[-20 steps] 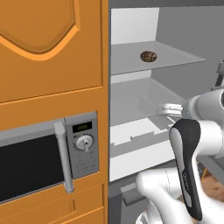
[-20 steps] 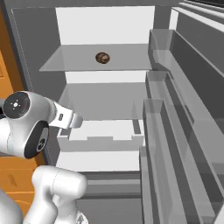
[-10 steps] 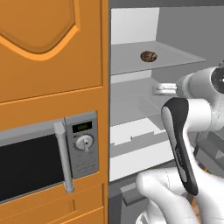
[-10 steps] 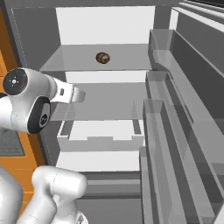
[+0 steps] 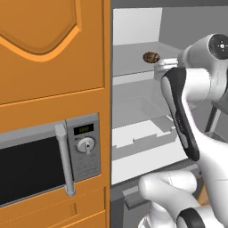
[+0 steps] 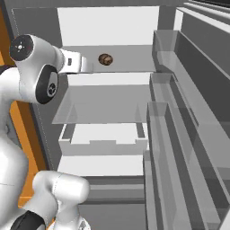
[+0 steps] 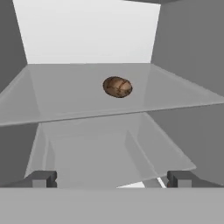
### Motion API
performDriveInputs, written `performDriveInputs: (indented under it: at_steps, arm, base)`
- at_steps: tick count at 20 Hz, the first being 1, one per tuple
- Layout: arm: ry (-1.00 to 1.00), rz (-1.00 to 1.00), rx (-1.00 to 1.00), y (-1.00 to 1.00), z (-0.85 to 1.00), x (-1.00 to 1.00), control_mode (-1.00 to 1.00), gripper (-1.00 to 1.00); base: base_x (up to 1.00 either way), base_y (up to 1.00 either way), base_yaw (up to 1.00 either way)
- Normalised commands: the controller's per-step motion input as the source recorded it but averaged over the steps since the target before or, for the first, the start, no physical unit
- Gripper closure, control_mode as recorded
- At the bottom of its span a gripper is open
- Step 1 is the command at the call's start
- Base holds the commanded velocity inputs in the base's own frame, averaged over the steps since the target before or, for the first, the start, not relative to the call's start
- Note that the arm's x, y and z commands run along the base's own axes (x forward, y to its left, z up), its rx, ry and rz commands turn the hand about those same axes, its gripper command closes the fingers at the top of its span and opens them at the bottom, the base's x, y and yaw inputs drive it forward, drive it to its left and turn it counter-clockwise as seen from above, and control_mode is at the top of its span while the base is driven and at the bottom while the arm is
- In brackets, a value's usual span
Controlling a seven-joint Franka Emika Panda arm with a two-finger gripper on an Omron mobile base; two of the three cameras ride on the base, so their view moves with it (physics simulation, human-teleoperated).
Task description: Place the cold items (potato and mango) from the fridge in one tupperware on the dining counter. Place the warm items (hot dog and kebab skewer) in the stove area in another tupperware.
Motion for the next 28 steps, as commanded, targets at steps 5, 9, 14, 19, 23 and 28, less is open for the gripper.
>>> performDriveInputs:
  at_steps: [5,9,14,19,23,28]
  arm:
    - [0.0,0.12,-0.02,-0.16,0.06,0.46,-1.0,-1.0]
    - [0.02,0.1,0.0,-0.3,0.0,0.46,-1.0,-1.0]
    - [0.12,0.02,0.0,-0.14,-0.06,0.49,-1.0,-1.0]
    - [0.17,0.0,-0.04,0.0,-0.08,0.54,-1.0,-1.0]
    - [0.06,0.0,-0.02,0.0,-0.13,0.54,-1.0,-1.0]
    - [0.0,0.0,-0.01,-0.01,-0.08,0.47,-1.0,-1.0]
  base:
    - [0.0,0.0,0.0]
    - [0.0,0.0,0.0]
    - [0.0,0.0,0.0]
    - [0.0,0.0,0.0]
    - [0.0,0.0,0.0]
    - [0.0,0.0,0.0]
